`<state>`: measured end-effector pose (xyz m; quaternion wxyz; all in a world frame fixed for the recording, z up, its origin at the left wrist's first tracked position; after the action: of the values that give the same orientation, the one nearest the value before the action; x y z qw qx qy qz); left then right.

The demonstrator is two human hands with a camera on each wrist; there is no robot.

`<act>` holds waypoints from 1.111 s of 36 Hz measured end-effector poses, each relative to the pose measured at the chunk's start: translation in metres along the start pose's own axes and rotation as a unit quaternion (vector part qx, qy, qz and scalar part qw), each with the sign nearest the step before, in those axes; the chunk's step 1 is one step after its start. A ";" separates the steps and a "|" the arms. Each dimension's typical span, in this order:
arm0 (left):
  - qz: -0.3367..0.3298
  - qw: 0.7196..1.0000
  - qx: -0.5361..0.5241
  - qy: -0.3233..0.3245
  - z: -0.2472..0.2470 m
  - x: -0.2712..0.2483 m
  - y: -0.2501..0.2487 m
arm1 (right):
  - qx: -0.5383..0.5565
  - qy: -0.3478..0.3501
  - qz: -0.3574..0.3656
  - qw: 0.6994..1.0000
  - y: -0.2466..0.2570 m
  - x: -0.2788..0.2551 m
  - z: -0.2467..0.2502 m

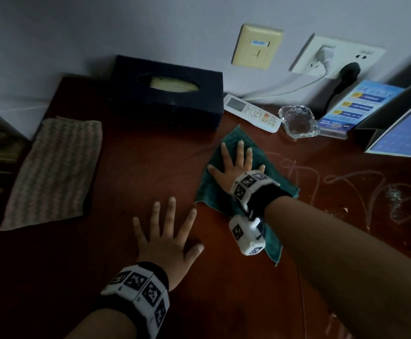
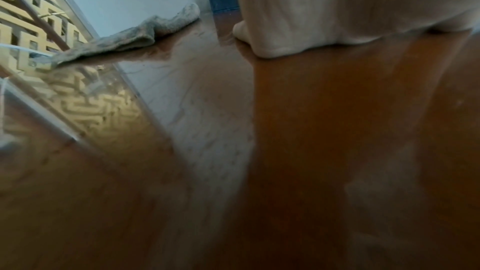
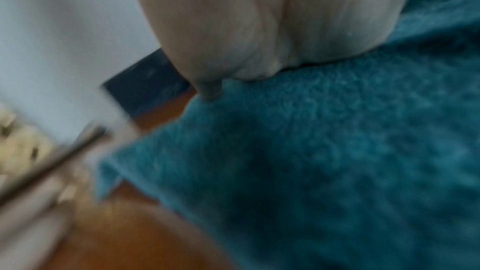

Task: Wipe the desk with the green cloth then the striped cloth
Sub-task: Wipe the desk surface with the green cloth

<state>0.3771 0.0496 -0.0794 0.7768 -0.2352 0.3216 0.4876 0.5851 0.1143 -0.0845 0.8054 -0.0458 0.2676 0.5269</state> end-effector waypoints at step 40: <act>0.031 0.999 0.021 0.008 0.007 -0.003 0.000 | -0.106 0.040 0.131 0.985 -0.090 -0.013 0.027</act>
<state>0.3782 0.0523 -0.0725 0.7633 -0.2129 0.3453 0.5028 0.6703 0.0739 -0.0742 0.7086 -0.1168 0.2457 0.6511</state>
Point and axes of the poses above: each hand's wrist, its own x-axis towards the middle knuckle, its own z-axis out of the back of the hand, y = z × x, the point moved 4 cm from there along x, towards the middle knuckle, and after that the axes turned 9 degrees about z, right-handed, at the moved point
